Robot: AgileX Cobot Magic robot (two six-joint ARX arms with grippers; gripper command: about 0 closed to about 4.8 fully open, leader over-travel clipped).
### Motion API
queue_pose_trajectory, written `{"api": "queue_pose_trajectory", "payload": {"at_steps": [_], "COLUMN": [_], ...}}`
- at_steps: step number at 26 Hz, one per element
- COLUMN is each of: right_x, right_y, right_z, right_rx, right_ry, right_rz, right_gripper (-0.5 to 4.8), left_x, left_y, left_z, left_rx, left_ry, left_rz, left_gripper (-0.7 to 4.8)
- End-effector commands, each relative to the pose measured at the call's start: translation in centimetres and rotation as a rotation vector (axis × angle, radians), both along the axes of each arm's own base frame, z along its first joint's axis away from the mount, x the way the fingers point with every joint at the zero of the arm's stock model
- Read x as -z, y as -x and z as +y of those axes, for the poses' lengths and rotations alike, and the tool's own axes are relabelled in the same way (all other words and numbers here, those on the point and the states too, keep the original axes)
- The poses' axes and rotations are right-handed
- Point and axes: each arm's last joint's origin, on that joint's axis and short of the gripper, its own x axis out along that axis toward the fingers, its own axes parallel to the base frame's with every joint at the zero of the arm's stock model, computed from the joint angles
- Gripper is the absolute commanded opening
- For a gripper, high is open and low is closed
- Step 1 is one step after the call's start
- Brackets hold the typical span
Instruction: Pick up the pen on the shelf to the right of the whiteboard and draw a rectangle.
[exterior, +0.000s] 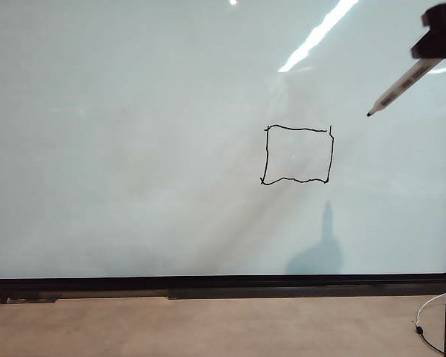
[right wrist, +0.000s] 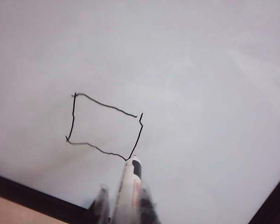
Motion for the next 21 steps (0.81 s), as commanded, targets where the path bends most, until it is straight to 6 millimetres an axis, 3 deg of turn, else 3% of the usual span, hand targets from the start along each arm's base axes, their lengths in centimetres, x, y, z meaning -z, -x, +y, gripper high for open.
{"api": "queue_pose_trajectory", "payload": {"at_steps": [1,14,21], "right_x": [0.3,1.5,2.4], "right_y": [1.2,5.7,6.9], "right_z": [-0.5,-2.2,-2.8], "right_rx": [0.022,0.125,0.175], "right_ry": [-0.055,-0.115,-0.16], "right_rz": [0.0,-0.034,-0.05], "right_gripper": [-0.05,-0.05,-0.05], "left_x": [-0.2,-0.2,-0.2], "left_y": [0.0,0.0,0.0], "left_z": [0.0,0.0,0.0], "left_rx": [-0.001,-0.001,-0.001], "left_ry": [-0.002,-0.002,-0.002], "left_rz": [-0.014,-0.014,-0.014], "left_gripper": [-0.05,-0.04,-0.05]}}
